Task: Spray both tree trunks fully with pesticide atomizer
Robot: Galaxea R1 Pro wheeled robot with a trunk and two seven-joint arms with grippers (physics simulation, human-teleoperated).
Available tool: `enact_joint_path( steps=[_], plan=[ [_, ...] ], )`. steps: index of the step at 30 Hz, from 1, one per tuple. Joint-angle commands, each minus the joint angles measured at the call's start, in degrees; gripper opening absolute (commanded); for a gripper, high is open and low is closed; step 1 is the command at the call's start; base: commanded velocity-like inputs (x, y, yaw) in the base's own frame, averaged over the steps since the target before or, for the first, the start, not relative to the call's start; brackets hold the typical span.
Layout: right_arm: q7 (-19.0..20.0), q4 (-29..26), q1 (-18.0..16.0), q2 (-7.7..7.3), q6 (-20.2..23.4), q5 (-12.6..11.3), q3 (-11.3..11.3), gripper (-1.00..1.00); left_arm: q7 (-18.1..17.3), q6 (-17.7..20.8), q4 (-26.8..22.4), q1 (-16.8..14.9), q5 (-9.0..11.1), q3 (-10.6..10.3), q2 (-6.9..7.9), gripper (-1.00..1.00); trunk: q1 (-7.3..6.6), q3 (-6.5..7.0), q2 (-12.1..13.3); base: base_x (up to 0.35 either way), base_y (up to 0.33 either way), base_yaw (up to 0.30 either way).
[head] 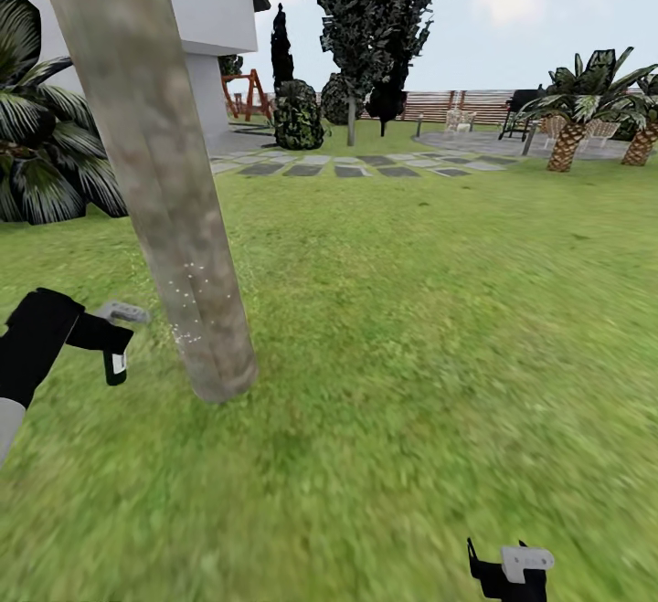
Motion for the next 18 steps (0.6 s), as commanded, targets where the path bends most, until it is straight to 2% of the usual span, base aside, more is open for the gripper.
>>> enact_joint_path(
  steps=[1, 3, 8, 11, 18],
  plan=[
    [-0.31, 0.06, -0.04, 0.00, -0.15, 0.61, -0.30, 1.00, -0.60, 0.13, -0.11, -0.04, -0.63, -0.01, 0.04, -1.00, -0.01, -0.05, -0.02, 0.000, 0.000, 0.000],
    [-0.31, 0.07, -0.04, 0.00, -0.15, 0.61, -0.30, 1.00, -0.65, 0.15, -0.16, -0.04, -0.67, 0.10, 0.04, -1.00, -0.01, -0.05, -0.02, 0.000, -0.034, 0.018],
    [-0.31, 0.06, -0.04, 0.00, -0.15, 0.61, -0.30, 1.00, -0.66, 0.08, -0.01, -0.02, -0.69, 1.76, -0.11, -1.00, -0.01, -0.05, -0.02, 0.000, -0.013, 0.219],
    [-0.31, 0.04, -0.04, 0.00, -0.15, 0.61, -0.30, 1.00, -0.66, 0.00, 0.21, 0.04, -0.64, 1.92, -0.29, -1.00, -0.01, -0.05, -0.02, 0.000, -0.025, 0.101],
    [-0.31, 0.06, -0.04, 0.00, -0.15, 0.61, -0.30, 1.00, -0.61, -0.02, 0.32, 0.56, -0.59, 2.02, -0.33, -1.00, -0.01, -0.05, -0.02, -0.001, -0.246, 0.008]
  ],
)
